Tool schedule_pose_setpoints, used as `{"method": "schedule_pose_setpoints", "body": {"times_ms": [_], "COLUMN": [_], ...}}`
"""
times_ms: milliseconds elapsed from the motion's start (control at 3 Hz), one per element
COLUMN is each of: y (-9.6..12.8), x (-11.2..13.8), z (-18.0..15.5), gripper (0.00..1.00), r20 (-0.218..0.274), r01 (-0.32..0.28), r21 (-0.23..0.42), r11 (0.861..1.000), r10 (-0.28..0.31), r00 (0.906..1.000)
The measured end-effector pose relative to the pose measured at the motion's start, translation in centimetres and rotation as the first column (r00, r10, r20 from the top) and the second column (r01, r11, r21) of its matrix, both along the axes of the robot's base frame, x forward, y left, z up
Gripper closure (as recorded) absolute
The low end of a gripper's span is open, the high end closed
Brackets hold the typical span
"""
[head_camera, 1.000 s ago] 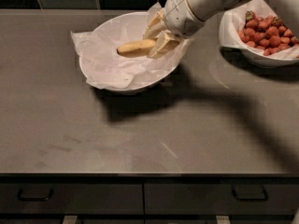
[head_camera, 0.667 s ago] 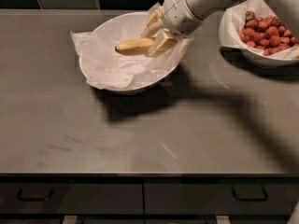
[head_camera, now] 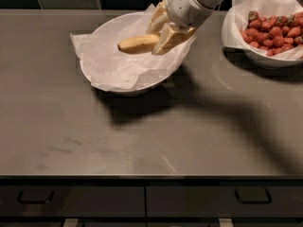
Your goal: Pick banana from white bowl
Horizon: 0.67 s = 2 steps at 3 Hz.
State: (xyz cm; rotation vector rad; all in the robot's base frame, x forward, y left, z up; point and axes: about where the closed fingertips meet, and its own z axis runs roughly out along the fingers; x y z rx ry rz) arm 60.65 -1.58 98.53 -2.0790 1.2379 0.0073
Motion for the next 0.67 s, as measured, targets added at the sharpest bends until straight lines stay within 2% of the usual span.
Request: {"method": "schedule_pose_setpoints", "body": {"times_ms": [333,667], "y": [-0.77,-0.75], "x": [-1.3,-1.31], "z": [-0.12,-0.13], "gripper": [1.0,1.0], "r20": [-0.033,-0.034], "r01": [0.039,0.04], "r21": [-0.002,-0.002], "r11": [0.999,0.999], "r10": [-0.039,-0.04], "r00": [0.9987,0.9987]}}
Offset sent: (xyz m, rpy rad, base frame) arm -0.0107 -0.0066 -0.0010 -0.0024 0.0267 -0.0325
